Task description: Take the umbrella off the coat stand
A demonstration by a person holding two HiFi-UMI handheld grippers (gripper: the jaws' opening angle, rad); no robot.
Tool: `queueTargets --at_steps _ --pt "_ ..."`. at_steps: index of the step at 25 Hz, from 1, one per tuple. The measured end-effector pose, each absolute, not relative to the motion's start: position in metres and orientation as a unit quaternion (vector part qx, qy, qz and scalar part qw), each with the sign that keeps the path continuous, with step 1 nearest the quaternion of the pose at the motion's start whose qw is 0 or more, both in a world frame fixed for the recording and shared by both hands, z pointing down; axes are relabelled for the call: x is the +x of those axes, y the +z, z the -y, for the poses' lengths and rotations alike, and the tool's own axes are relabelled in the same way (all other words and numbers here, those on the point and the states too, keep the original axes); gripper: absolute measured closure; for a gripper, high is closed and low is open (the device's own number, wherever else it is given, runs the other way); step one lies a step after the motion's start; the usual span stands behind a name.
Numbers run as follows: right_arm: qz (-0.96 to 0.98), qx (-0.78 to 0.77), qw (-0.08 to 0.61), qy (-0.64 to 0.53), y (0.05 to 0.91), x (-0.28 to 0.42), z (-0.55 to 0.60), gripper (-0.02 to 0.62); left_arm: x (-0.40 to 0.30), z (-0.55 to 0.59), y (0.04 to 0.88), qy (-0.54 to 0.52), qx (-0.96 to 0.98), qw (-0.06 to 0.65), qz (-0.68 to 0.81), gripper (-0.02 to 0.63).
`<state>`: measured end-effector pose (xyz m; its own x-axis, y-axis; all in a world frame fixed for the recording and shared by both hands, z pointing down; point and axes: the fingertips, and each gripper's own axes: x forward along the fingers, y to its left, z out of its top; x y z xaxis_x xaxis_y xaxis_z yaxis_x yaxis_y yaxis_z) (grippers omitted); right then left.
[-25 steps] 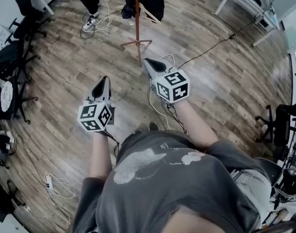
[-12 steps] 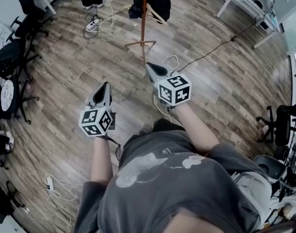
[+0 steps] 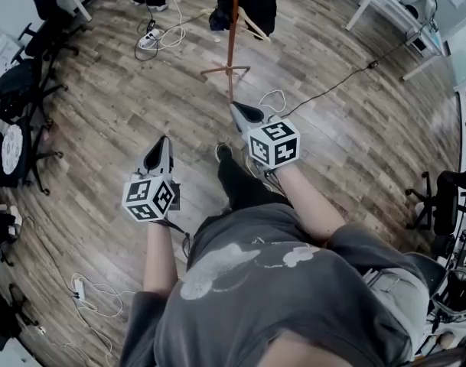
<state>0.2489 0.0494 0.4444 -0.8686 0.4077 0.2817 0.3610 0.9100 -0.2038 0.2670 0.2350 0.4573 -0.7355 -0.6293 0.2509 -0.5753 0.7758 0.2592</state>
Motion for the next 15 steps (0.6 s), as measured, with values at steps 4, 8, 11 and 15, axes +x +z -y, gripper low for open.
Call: queueTargets --at_steps 4,8,11,15 --pt "0.962 -0.208 0.164 0.067 0.451 0.215 -0.052 0.597 0.246 -0.232 0.457 -0.084 0.338 0.155 0.924 0.597" --pt "0.961 -0.206 0.165 0.079 0.457 0.171 -0.049 0.597 0.208 -0.230 0.461 -0.087 0.343 0.156 0.922 0.597" --pt "0.962 -0.202 0.165 0.085 0.461 0.130 -0.039 0.597 0.168 -0.224 0.462 -0.079 0.341 0.153 0.924 0.597" --pt "0.963 -0.196 0.161 0.090 0.458 0.069 -0.016 0.597 0.108 -0.208 0.457 -0.076 0.336 0.146 0.927 0.597"
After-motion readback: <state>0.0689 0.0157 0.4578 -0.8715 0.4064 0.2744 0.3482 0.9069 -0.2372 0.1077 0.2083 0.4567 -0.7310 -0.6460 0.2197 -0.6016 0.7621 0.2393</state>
